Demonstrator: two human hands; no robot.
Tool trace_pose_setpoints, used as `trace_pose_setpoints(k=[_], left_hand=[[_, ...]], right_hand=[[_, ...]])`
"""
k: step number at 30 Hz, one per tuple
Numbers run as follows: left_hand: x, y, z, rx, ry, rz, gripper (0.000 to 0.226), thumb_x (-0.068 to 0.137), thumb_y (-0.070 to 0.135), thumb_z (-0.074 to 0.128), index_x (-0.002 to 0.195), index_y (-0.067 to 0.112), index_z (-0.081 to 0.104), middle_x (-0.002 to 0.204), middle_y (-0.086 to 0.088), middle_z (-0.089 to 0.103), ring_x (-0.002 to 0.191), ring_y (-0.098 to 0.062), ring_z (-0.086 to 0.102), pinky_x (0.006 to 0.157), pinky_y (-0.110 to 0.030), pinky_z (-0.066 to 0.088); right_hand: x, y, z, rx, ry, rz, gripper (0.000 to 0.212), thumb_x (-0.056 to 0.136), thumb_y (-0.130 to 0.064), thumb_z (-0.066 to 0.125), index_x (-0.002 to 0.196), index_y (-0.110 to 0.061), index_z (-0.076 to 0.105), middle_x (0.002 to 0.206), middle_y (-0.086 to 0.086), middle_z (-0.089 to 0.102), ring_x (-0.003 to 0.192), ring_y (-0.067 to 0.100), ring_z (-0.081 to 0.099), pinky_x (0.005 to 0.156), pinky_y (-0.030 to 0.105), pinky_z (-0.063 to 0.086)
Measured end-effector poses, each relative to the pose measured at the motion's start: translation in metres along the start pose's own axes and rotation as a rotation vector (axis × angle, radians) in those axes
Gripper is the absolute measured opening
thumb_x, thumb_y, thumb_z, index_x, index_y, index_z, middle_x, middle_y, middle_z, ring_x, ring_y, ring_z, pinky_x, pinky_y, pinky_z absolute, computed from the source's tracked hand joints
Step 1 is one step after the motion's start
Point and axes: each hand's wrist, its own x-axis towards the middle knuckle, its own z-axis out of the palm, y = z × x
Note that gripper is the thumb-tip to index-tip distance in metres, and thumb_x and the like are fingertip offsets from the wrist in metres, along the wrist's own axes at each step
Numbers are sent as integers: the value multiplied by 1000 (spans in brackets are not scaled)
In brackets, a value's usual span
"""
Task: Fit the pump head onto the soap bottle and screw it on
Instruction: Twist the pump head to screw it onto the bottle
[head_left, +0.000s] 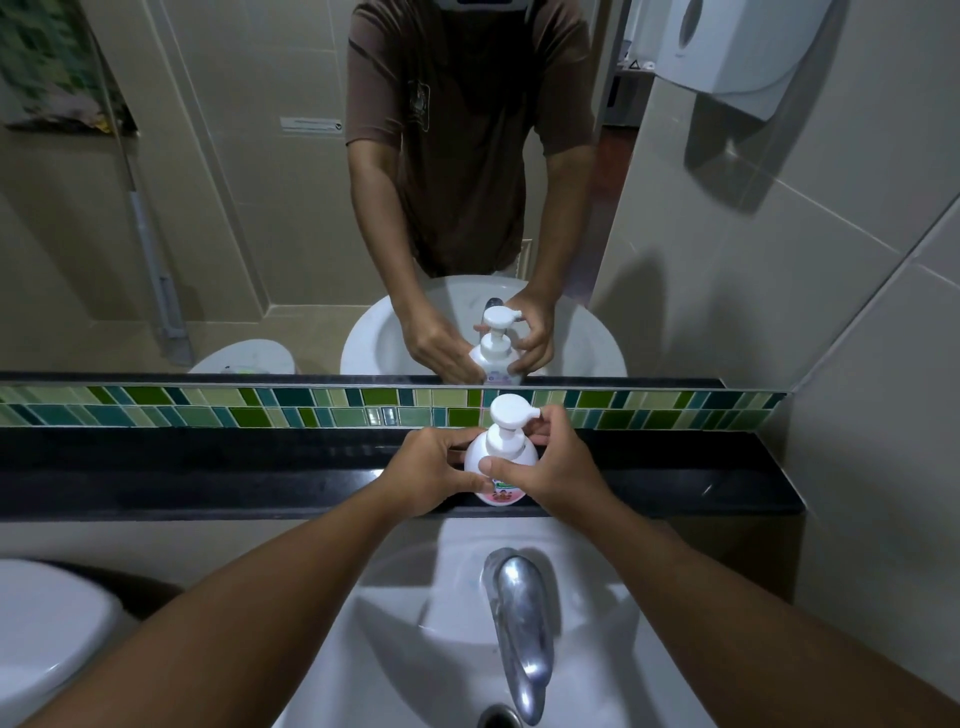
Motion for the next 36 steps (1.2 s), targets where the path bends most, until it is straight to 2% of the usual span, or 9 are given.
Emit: trace_pose_setpoints(k=[2, 5, 8, 10, 14, 17, 22, 29, 36], left_hand=[[0, 0, 0, 2, -2, 1, 65, 71, 9, 98, 130, 22, 77, 116, 7, 83, 114, -13, 77, 106, -42, 59], [-1, 1, 1, 11, 20, 13, 65, 70, 7, 98, 131, 20, 77, 114, 7, 83, 110, -9, 76, 105, -37, 60], [-1, 2, 2, -1, 29, 19, 67, 71, 2, 96, 133, 17, 76, 114, 6, 83, 105, -3, 76, 104, -34, 60], [-1, 1, 1, 4, 22, 22, 66, 71, 4, 97, 132, 19, 76, 114, 6, 83, 104, -2, 76, 104, -34, 60], [-1, 1, 1, 22, 15, 34, 66, 71, 9, 98, 132, 20, 76, 114, 7, 83, 109, -6, 76, 104, -34, 60], [-1, 1, 1, 10, 18, 27, 65, 71, 8, 98, 131, 20, 76, 114, 7, 83, 111, -10, 77, 105, -36, 60], [-1, -1, 2, -4, 20, 14, 65, 71, 3, 97, 131, 18, 76, 113, 6, 84, 104, -5, 77, 104, -35, 60], [-1, 0, 1, 14, 8, 36, 64, 73, 4, 96, 132, 17, 75, 117, 5, 83, 105, -1, 76, 101, -27, 59], [2, -1, -1, 28, -11, 21, 64, 73, 5, 96, 132, 17, 76, 118, 4, 83, 109, -9, 78, 103, -34, 60]], right_hand=[[0, -1, 1, 17, -22, -32, 70, 71, -20, 93, 127, -24, 50, 112, -13, 66, 99, -11, 63, 79, 10, 51], [0, 0, -1, 30, -68, -62, 65, 80, -10, 83, 137, -25, 54, 122, -7, 68, 107, 0, 65, 84, 14, 52], [2, 3, 0, -39, -49, -51, 44, 82, -17, 76, 124, -16, 66, 117, 6, 69, 105, 20, 68, 87, 31, 56], [3, 5, 1, -50, -28, -38, 37, 81, -19, 82, 114, -16, 67, 112, 5, 71, 102, 20, 69, 88, 35, 58], [2, 7, 7, -8, 32, 2, 59, 66, -31, 95, 111, -24, 58, 111, -5, 71, 102, 12, 69, 87, 33, 57], [1, 9, 12, -22, 16, -28, 69, 65, -39, 88, 124, -42, 53, 123, -7, 67, 115, 17, 64, 94, 42, 57], [3, 18, 9, -81, -30, -64, 55, 77, -38, 69, 130, -33, 61, 121, -2, 63, 116, 26, 61, 98, 53, 54], [7, 13, 13, -77, 51, -74, 45, 66, -42, 82, 103, -25, 64, 103, 0, 70, 97, 22, 68, 86, 48, 57], [11, 7, 6, -40, 18, -39, 46, 67, -22, 95, 105, -21, 68, 95, -8, 72, 89, 11, 70, 80, 34, 60]])
